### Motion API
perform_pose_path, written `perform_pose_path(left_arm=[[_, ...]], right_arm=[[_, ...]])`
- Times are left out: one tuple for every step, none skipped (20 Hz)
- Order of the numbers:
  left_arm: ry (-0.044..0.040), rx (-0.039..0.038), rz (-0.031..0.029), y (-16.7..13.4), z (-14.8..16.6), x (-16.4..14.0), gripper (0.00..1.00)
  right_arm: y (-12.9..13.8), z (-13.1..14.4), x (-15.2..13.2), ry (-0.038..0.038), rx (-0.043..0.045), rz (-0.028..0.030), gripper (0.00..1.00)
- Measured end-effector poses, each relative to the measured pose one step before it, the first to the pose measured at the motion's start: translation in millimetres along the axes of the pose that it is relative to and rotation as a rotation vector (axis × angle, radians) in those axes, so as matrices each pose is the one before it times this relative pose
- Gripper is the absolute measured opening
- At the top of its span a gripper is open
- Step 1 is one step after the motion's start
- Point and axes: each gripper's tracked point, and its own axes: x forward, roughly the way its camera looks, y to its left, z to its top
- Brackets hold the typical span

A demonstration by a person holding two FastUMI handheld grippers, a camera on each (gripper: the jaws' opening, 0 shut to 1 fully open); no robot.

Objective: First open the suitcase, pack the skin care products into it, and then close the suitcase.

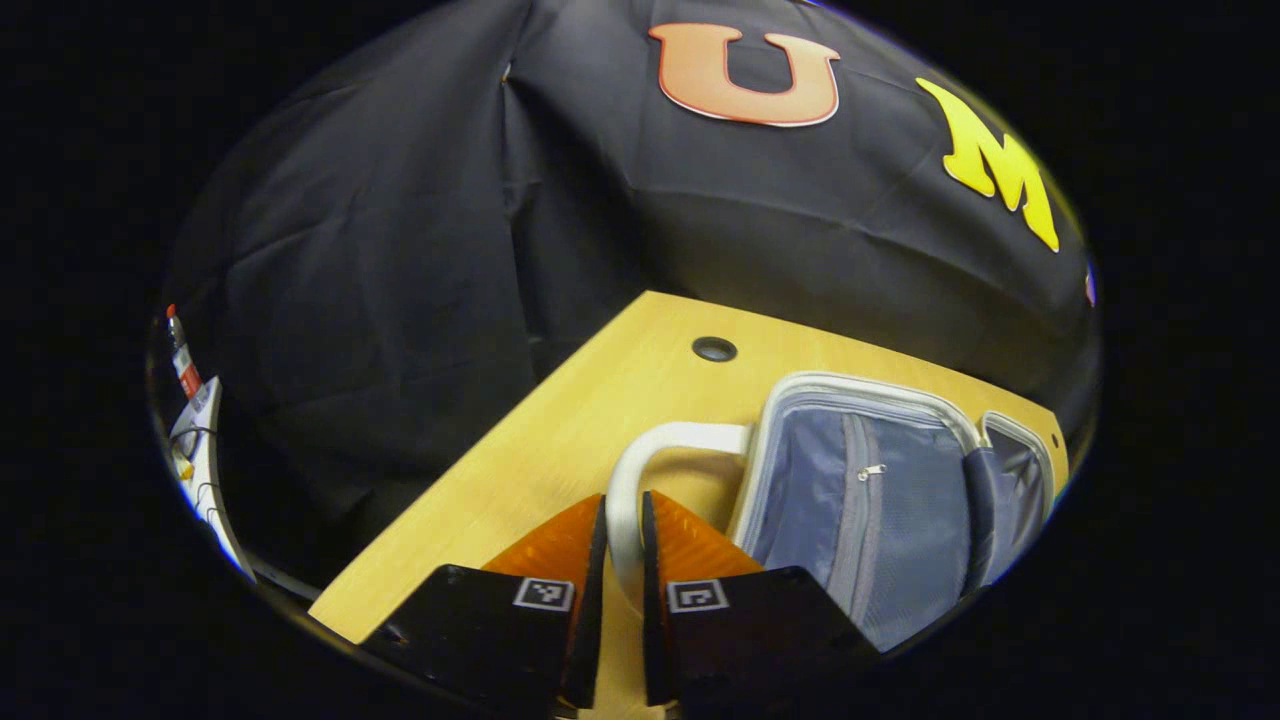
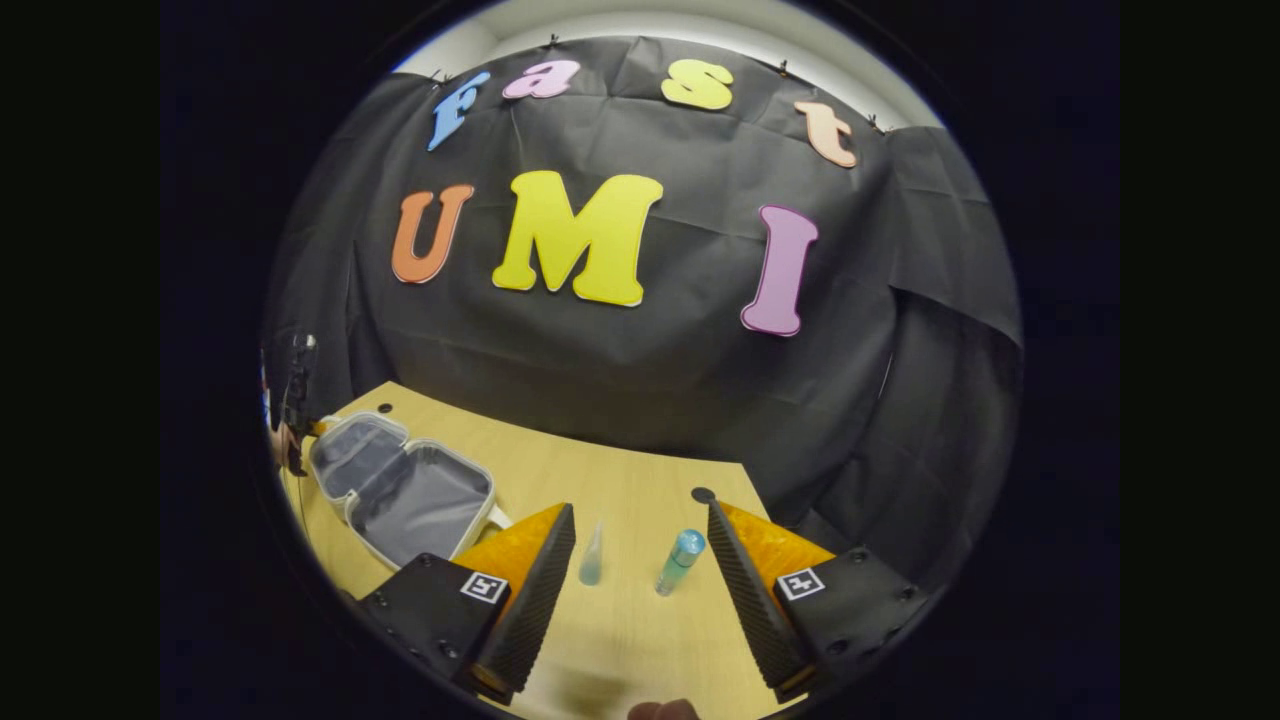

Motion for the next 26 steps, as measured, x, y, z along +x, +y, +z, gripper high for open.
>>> perform_pose_path(left_arm=[[-0.00356, 0.02437, 0.02874, 5.81, 0.33, -1.24, 0.25], [-0.01582, 0.01804, 0.02122, 4.51, 4.44, -2.79, 0.41], [-0.02466, 0.00406, 0.00403, 2.02, 8.17, -6.06, 0.48], [-0.02508, -0.00825, -0.00640, -3.62, 9.03, -9.53, 0.69], [-0.01913, -0.01859, -0.01373, -8.80, 7.11, -7.40, 0.89], [-0.02877, -0.00475, -0.01199, -12.34, 12.21, -21.33, 1.00], [-0.02557, 0.00676, -0.02099, -15.21, 11.01, -14.71, 1.00], [-0.02800, 0.01171, -0.01033, -16.18, 13.57, -18.07, 1.00], [-0.03374, 0.00358, -0.01814, -20.51, 12.76, -18.59, 1.00], [-0.02622, -0.00273, -0.02511, -27.12, 12.42, -16.51, 1.00], [-0.02293, 0.00992, -0.02821, -31.75, 9.88, -17.98, 1.00], [-0.00844, 0.01063, -0.02049, -29.49, 8.02, -17.64, 1.00], [-0.00784, -0.00015, -0.03541, -33.56, 3.65, -14.82, 1.00], [-0.01329, -0.00228, -0.04142, -32.13, 2.22, -9.88, 1.00], [-0.00691, -0.00556, -0.05690, -40.52, 1.63, -10.32, 1.00], [-0.00521, 0.00276, -0.04978, -37.68, 1.32, -7.28, 1.00], [-0.00253, 0.01139, -0.03987, -33.35, -1.40, -5.08, 1.00], [0.00081, 0.00555, -0.04128, -33.08, -6.54, -3.55, 1.00], [-0.00255, 0.00856, -0.04526, -30.95, -4.26, -2.66, 1.00], [0.00869, 0.01536, -0.04288, -27.91, -4.26, 1.18, 1.00], [0.00869, 0.01774, -0.03383, -27.55, -4.29, 3.02, 1.00], [0.01205, 0.01385, -0.03148, -24.98, -6.22, 3.85, 1.00], [0.01703, 0.00586, -0.02529, -19.93, -7.29, 2.65, 1.00], [0.01134, 0.00457, -0.02284, -17.63, -6.41, 5.13, 1.00], [0.01368, -0.00160, -0.01816, -13.96, -4.99, 4.01, 1.00], [0.01614, -0.00247, -0.02056, -16.12, -5.12, 5.16, 1.00]], right_arm=[[1.52, -0.36, 0.84, 0.00009, 0.00182, 0.00187, 0.79], [0.94, -0.13, 1.34, -0.00021, -0.00029, 0.00329, 0.79], [0.28, -0.43, 1.05, -0.00047, 0.00273, 0.00427, 0.79], [-0.88, 0.57, 0.08, -0.00344, 0.00718, 0.00208, 0.79], [-1.48, -0.40, 1.21, -0.00515, 0.01156, 0.00270, 0.79], [-2.28, 0.01, 0.12, -0.00557, 0.01098, 0.00192, 0.79], [-2.50, -1.51, 1.75, -0.00502, 0.00978, 0.00198, 0.79], [-4.30, -1.76, 1.20, -0.00239, 0.00686, -0.00072, 0.79], [-6.50, -4.69, 0.15, -0.00168, 0.00800, -0.00153, 0.79], [-7.06, -1.99, 0.27, -0.00512, 0.01006, -0.00172, 0.79], [-7.38, -1.30, 1.24, -0.00679, 0.00716, -0.00210, 0.79], [-8.23, -2.57, 1.77, -0.00307, 0.00559, -0.00305, 0.79], [-9.56, -4.27, 1.57, -0.00085, 0.00906, -0.00665, 0.79], [-10.44, -3.71, 1.63, 0.00256, 0.01353, -0.00976, 0.79], [-9.74, -4.21, 1.70, 0.00360, 0.01428, -0.00701, 0.79], [-8.86, -3.27, 1.02, 0.00551, 0.00713, -0.00569, 0.79], [-7.98, -4.84, 1.65, 0.00641, 0.00251, -0.00541, 0.79], [-6.93, -3.55, 0.62, 0.00708, -0.00097, -0.00085, 0.79], [-7.75, -4.48, 0.13, 0.00565, -0.00397, 0.00000, 0.79], [-6.47, -3.34, 0.14, 0.00486, -0.00816, 0.00247, 0.79], [-5.08, -2.91, -0.07, 0.00272, -0.00808, 0.00057, 0.79], [-6.10, -1.99, -1.04, 0.00064, -0.00692, 0.00168, 0.79], [-6.72, -3.01, 0.18, 0.00403, -0.00213, -0.00023, 0.79], [-5.18, -2.78, 0.11, 0.00568, 0.00052, -0.00221, 0.79], [-5.12, -4.76, -0.51, 0.00820, 0.00466, -0.00438, 0.79], [-6.57, -4.00, -1.16, 0.00951, 0.00368, -0.00780, 0.79]])
